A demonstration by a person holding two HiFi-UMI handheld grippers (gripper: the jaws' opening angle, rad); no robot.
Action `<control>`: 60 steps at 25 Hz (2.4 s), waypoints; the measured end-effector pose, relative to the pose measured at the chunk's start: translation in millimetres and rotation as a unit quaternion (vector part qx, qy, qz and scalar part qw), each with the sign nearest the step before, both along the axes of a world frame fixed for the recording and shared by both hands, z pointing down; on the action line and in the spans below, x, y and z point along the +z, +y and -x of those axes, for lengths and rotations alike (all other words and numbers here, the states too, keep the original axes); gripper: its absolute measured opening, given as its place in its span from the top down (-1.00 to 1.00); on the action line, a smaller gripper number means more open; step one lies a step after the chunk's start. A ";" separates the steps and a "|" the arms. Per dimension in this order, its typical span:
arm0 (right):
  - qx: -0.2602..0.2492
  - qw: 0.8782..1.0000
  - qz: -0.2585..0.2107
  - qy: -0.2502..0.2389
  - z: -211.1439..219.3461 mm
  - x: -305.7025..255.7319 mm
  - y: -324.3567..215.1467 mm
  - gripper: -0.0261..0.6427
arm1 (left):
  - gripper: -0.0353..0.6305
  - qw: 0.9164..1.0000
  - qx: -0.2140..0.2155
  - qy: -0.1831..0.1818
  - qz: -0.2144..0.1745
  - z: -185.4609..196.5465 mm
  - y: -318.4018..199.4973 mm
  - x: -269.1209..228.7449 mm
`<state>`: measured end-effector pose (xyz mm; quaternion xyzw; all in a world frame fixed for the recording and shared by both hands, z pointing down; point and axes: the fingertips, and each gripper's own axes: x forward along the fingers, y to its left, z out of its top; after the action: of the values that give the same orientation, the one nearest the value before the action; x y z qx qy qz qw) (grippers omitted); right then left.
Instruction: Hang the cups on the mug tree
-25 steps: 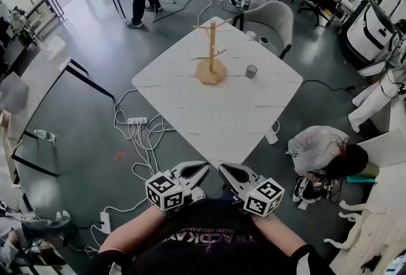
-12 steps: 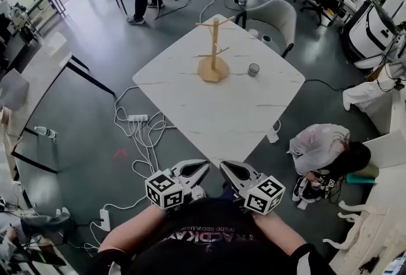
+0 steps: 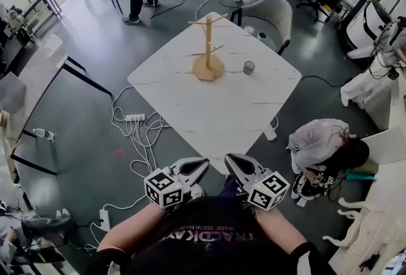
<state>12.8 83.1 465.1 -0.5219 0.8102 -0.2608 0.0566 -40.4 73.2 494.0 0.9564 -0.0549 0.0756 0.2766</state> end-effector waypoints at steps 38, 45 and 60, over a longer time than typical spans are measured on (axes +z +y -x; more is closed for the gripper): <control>0.062 0.991 0.029 0.112 -200.6 31.9 -138.5 0.89 | 0.90 0.998 -0.056 -0.001 0.026 -107.3 -69.1 0.4; 0.077 0.988 0.054 0.122 -237.9 55.6 -166.7 0.89 | 0.90 0.997 -0.072 -0.013 0.035 -119.9 -84.2 4.4; 0.103 0.977 0.094 0.161 -295.8 108.1 -231.9 0.89 | 0.90 0.991 -0.116 -0.035 0.055 -133.9 -114.7 23.7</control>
<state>308.6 -148.8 573.2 -0.6404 0.7228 -0.2410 -0.0971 93.5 -41.5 517.6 0.9235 -0.1710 0.0791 0.3340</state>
